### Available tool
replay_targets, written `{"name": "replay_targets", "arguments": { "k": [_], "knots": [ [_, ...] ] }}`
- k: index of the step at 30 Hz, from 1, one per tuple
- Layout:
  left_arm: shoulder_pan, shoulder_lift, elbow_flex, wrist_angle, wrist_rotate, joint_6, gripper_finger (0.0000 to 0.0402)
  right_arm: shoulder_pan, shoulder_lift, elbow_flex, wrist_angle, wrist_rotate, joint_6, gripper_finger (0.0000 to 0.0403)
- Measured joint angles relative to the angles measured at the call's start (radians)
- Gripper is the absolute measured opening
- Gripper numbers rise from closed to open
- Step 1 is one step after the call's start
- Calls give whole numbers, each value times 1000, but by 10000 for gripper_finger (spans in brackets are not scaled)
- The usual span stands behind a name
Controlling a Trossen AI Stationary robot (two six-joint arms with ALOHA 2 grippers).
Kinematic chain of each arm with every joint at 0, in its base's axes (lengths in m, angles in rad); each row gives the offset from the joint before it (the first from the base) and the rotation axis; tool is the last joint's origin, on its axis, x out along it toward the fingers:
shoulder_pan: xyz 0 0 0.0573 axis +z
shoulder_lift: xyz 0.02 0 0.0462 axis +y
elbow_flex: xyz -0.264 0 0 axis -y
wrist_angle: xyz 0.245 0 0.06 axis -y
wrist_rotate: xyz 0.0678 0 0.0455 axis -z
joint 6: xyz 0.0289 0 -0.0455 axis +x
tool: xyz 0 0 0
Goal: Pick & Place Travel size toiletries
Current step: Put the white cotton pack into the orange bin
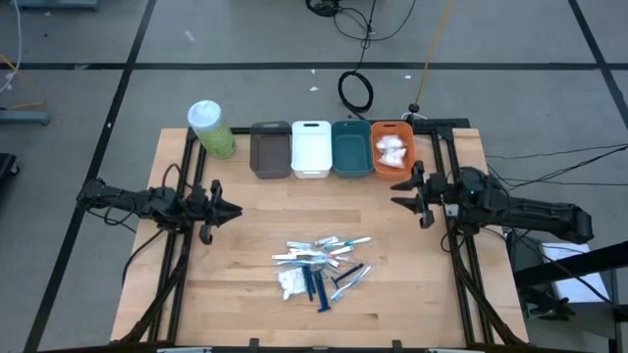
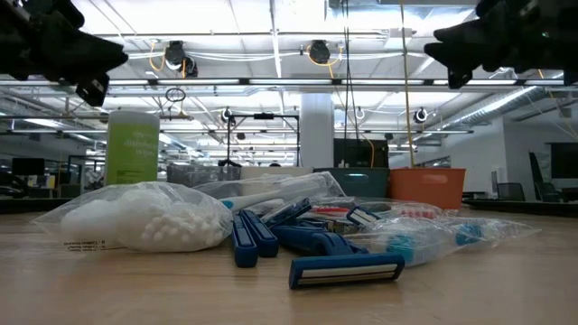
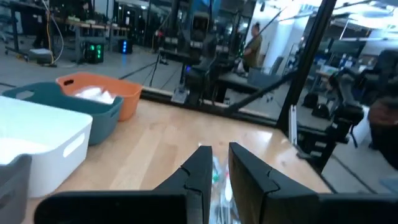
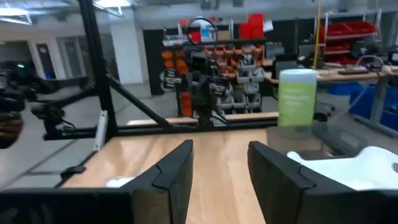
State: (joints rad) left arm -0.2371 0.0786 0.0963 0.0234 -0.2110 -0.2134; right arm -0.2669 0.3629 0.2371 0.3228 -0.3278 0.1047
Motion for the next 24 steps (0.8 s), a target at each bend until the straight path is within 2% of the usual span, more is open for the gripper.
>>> {"name": "replay_targets", "arguments": {
  "k": [5,10,17,20,24],
  "knots": [
    [0,0,0,37,-34,-2,51,37,-50,-95,112,-71,10,141],
    [0,0,0,45,-44,-18,51,54,-82,-154,171,-68,11,141],
    [-1,16,0,72,-76,-57,51,53,-88,-163,177,-65,14,141],
    [-14,106,0,132,-78,-88,51,53,-88,-163,174,-63,14,141],
    [-48,376,78,188,-98,-78,51,53,-88,-163,174,-39,8,141]
  ]
}}
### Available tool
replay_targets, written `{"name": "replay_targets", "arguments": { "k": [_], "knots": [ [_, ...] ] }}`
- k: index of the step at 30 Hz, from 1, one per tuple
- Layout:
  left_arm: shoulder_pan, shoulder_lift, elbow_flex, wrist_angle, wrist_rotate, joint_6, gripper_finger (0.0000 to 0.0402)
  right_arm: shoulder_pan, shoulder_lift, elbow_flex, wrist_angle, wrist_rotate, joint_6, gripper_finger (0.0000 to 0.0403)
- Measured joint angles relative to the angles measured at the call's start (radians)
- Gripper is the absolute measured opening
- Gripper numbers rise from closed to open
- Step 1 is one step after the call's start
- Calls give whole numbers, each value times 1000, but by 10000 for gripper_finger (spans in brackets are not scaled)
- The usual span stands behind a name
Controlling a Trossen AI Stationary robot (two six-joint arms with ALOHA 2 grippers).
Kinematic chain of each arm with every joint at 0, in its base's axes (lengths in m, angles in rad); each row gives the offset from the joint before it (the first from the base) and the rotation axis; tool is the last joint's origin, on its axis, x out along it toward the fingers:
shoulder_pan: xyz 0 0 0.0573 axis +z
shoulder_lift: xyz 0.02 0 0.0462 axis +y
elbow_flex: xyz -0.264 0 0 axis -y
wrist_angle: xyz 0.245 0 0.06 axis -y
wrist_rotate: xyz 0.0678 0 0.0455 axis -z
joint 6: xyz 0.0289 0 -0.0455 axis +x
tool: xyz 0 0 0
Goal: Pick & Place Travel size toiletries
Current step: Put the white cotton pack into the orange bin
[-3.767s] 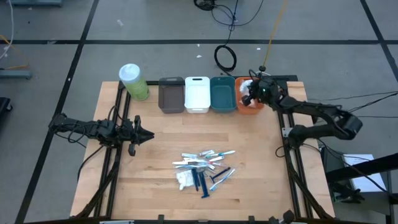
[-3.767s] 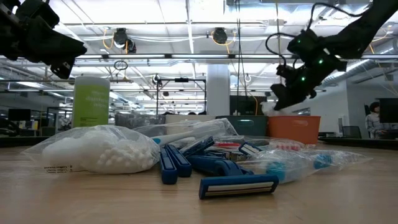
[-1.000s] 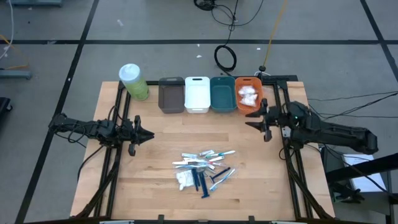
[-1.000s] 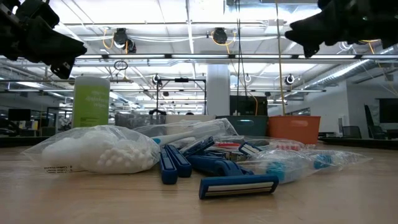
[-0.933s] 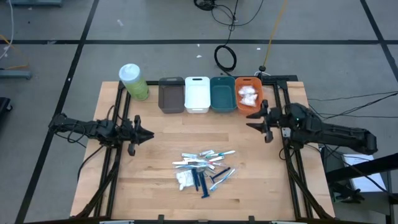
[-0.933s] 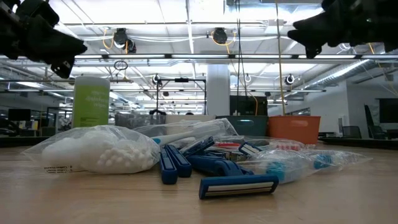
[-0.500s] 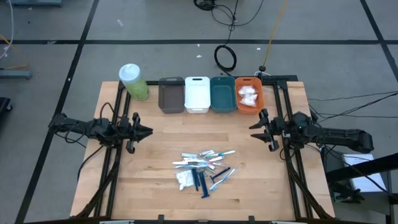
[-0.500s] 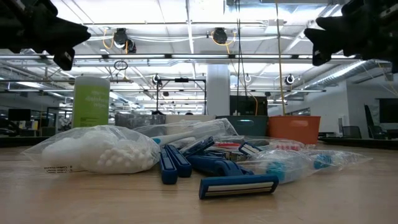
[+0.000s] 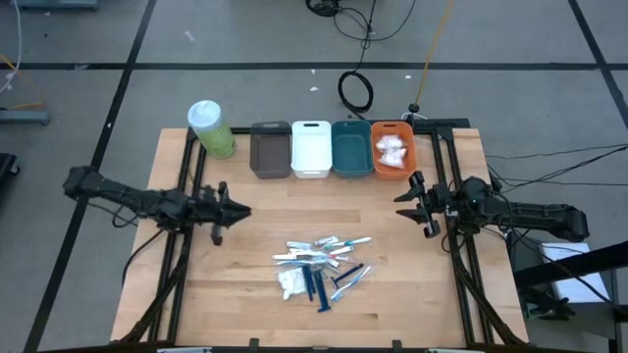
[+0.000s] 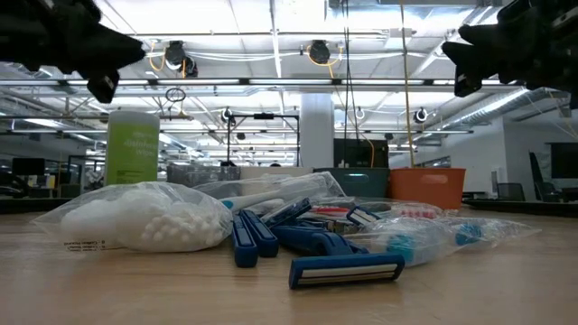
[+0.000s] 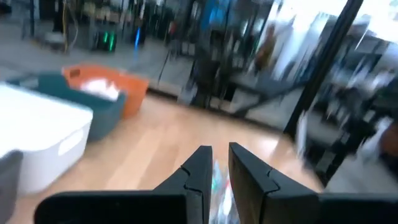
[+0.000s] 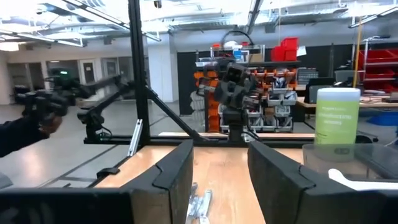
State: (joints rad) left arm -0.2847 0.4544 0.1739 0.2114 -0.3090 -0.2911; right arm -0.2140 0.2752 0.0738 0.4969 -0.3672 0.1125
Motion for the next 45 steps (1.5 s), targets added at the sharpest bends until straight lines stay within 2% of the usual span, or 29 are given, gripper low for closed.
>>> {"name": "replay_targets", "arguments": {
  "k": [2,6,10,14,18,21,26,36,45],
  "knots": [
    [-19,176,95,-66,-11,-4,51,0,0,-1,0,39,-1,141],
    [-46,527,367,-302,-10,-62,52,-1,0,-1,0,111,-15,141],
    [-31,774,645,-469,10,-145,56,-1,0,-2,0,105,-28,141],
    [-18,968,831,-508,218,-160,93,-1,0,-2,0,105,-28,141],
    [-35,1095,945,-512,427,-218,156,0,1,-2,-1,101,-21,141],
    [-56,1165,974,-560,506,-233,201,0,3,-2,-13,101,-20,141],
    [-109,1253,976,-605,514,-289,239,0,8,-2,-23,101,0,141],
    [-133,1416,976,-606,464,-422,246,0,10,-3,-10,101,2,141],
    [-130,1433,978,-605,465,-429,242,0,10,-3,-8,102,15,141]
  ]
}}
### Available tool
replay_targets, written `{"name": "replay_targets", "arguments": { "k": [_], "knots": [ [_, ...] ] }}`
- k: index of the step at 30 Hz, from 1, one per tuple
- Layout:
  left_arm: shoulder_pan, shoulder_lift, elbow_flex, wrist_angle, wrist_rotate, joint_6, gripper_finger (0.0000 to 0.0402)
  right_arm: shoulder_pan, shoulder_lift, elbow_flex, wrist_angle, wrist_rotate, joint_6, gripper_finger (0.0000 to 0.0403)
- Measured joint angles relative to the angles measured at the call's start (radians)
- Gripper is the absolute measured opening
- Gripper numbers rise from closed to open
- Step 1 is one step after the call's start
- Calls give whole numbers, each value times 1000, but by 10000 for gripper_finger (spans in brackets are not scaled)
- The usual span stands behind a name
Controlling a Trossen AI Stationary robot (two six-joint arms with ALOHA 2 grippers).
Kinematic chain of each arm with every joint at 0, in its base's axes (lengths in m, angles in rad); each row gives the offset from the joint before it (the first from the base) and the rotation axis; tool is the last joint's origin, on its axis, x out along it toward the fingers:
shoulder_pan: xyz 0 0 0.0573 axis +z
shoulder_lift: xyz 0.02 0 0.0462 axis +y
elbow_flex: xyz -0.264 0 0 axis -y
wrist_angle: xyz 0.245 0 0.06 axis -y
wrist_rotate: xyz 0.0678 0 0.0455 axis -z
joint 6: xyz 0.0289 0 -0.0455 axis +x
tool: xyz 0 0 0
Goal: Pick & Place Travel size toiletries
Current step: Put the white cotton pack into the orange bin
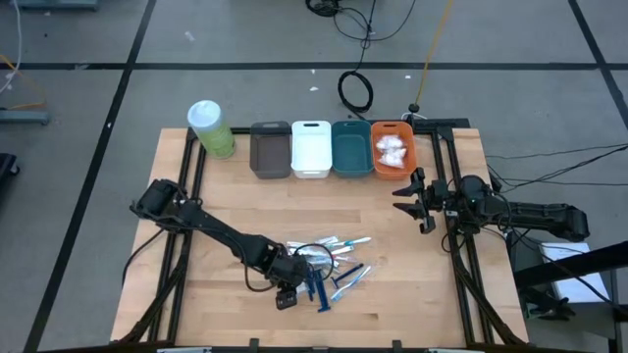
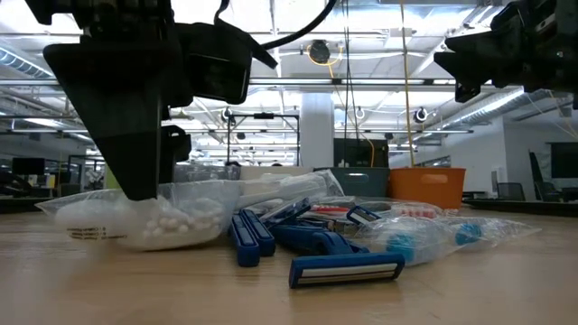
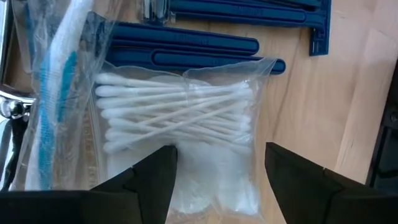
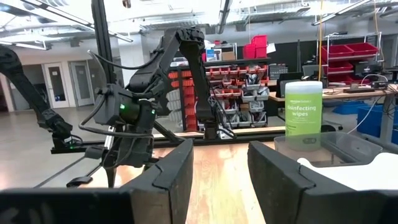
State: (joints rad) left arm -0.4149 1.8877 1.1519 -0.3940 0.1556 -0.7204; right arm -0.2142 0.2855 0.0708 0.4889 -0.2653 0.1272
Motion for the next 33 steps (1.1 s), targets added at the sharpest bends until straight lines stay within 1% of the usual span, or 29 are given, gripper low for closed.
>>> {"name": "replay_targets", "arguments": {
  "k": [2,4,6,11,12,13,16,19,22,25,28,31,33],
  "knots": [
    [0,0,0,-3,0,1,227,0,0,0,0,0,0,141],
    [0,0,0,-5,-1,4,198,0,0,0,0,0,0,141],
    [0,1,-1,-6,-2,6,160,0,0,0,-2,0,0,141],
    [2,1,-1,-5,-2,8,43,0,0,0,-3,0,0,141],
    [1,1,-1,-4,-2,8,23,0,0,0,-3,0,0,141],
    [1,1,-1,-4,-1,3,13,0,0,0,-5,0,0,141],
    [-1,-10,-2,-6,10,4,13,0,0,0,-8,0,0,141],
    [-9,-46,-4,-16,18,20,4,0,0,0,-8,0,0,141],
    [-19,-111,-5,-11,16,43,4,0,0,0,-8,0,0,141],
    [-25,-199,-5,-10,-34,96,2,0,0,0,-8,-1,0,141],
    [-26,-302,-5,-6,-134,216,1,0,0,0,-8,-1,0,141],
    [-22,-397,-3,25,-242,405,2,0,0,0,-8,0,0,141],
    [-6,-440,-3,65,-282,544,1,0,0,0,-8,0,0,141]
  ]
}}
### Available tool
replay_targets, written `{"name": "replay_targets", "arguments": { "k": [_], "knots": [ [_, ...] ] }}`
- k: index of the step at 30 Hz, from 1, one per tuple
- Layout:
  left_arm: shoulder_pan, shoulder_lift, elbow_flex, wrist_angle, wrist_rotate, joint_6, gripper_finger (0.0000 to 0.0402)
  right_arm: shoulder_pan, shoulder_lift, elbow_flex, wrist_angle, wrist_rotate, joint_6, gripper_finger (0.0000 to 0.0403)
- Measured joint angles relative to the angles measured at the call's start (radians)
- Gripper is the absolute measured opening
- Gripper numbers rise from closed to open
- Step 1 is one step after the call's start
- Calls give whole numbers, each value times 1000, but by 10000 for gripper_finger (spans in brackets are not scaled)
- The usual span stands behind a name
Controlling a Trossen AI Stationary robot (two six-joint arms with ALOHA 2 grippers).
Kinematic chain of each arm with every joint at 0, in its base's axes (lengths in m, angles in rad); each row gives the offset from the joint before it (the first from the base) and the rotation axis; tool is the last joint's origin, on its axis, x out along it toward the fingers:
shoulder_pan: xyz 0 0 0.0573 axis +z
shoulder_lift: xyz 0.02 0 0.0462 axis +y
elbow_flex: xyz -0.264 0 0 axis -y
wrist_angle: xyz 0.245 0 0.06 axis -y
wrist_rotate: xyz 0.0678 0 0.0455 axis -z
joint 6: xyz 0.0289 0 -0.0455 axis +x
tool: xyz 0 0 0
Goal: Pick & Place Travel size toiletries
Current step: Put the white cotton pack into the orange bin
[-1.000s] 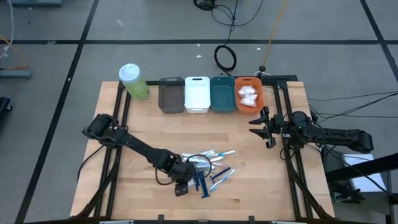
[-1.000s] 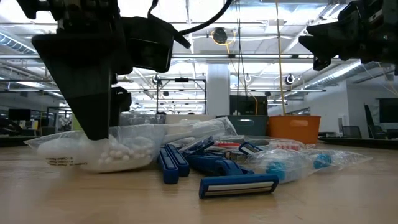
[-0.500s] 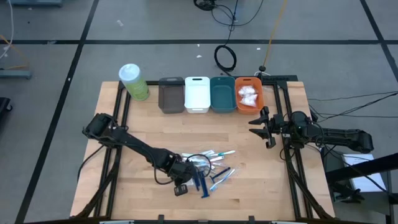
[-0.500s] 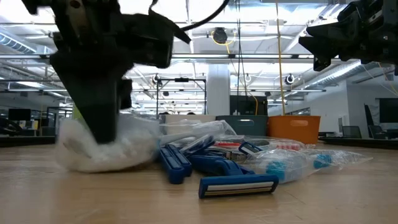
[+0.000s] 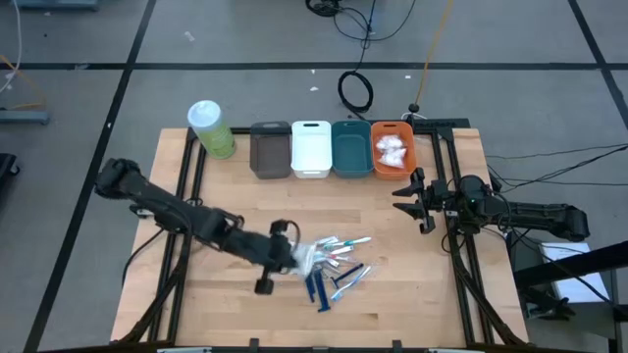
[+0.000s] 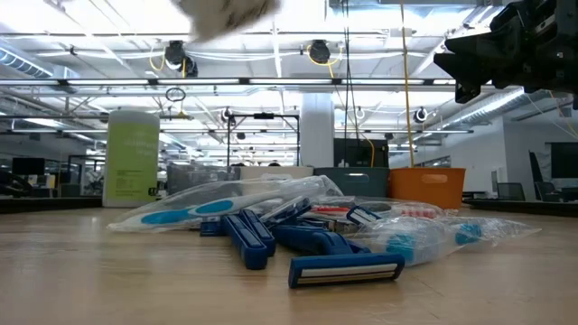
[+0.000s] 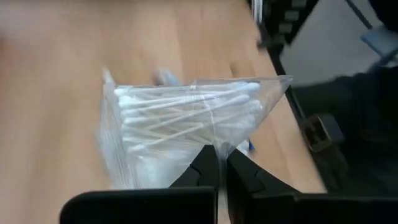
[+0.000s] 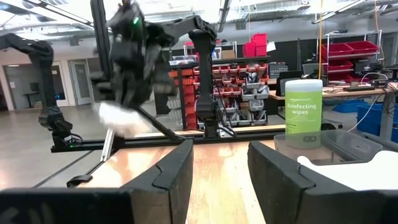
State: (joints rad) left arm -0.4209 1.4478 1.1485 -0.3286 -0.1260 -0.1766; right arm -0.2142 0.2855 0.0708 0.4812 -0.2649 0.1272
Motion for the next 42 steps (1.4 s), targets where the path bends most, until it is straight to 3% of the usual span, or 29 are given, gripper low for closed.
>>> {"name": "replay_targets", "arguments": {
  "k": [2,4,9,15,19,23,28,33,42],
  "knots": [
    [31,-29,0,38,5,105,1,0,3,0,1,1,0,141],
    [82,-39,1,92,75,199,1,0,11,0,-1,4,0,141],
    [255,-15,1,220,402,365,1,0,71,0,2,6,-22,141],
    [456,82,1,417,770,387,1,0,183,0,76,60,-43,141],
    [539,180,1,562,906,323,0,5,278,0,230,60,-42,142],
    [599,272,1,640,956,269,0,29,383,10,380,60,-40,160],
    [637,349,1,739,960,130,0,66,510,87,413,61,-45,220],
    [643,367,1,751,960,42,0,93,639,182,405,86,-166,270],
    [626,363,1,746,961,-68,1,95,849,301,405,49,-244,287]
  ]
}}
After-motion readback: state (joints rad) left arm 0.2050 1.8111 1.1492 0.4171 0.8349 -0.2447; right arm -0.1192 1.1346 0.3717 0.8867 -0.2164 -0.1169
